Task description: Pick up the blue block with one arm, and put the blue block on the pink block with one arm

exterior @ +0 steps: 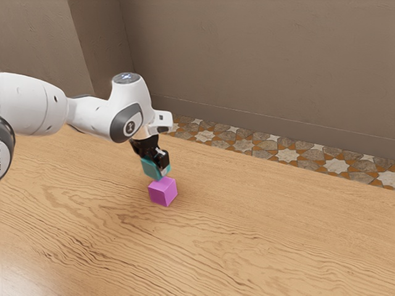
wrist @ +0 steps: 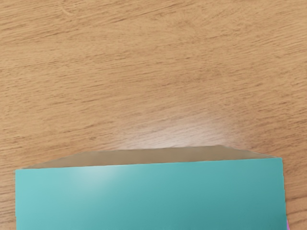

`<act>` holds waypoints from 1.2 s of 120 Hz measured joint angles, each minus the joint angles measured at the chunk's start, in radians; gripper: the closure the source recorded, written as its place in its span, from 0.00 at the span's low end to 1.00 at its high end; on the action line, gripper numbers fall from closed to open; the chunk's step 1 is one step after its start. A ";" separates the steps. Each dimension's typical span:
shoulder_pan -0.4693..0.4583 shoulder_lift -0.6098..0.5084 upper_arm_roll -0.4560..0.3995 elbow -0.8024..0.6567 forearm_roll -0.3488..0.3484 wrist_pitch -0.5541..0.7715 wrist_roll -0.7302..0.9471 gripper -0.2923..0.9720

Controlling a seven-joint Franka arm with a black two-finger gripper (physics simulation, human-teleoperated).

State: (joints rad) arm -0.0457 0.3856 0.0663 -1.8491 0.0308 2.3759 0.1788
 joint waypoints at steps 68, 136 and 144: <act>-0.007 -0.029 -0.022 -0.055 -0.079 -0.019 -0.085 0.46; -0.006 -0.059 -0.022 -0.064 -0.090 -0.021 -0.119 0.26; -0.006 -0.072 -0.022 -0.065 -0.089 -0.022 -0.121 0.25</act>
State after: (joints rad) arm -0.0522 0.3134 0.0445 -1.9137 -0.0584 2.3543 0.0574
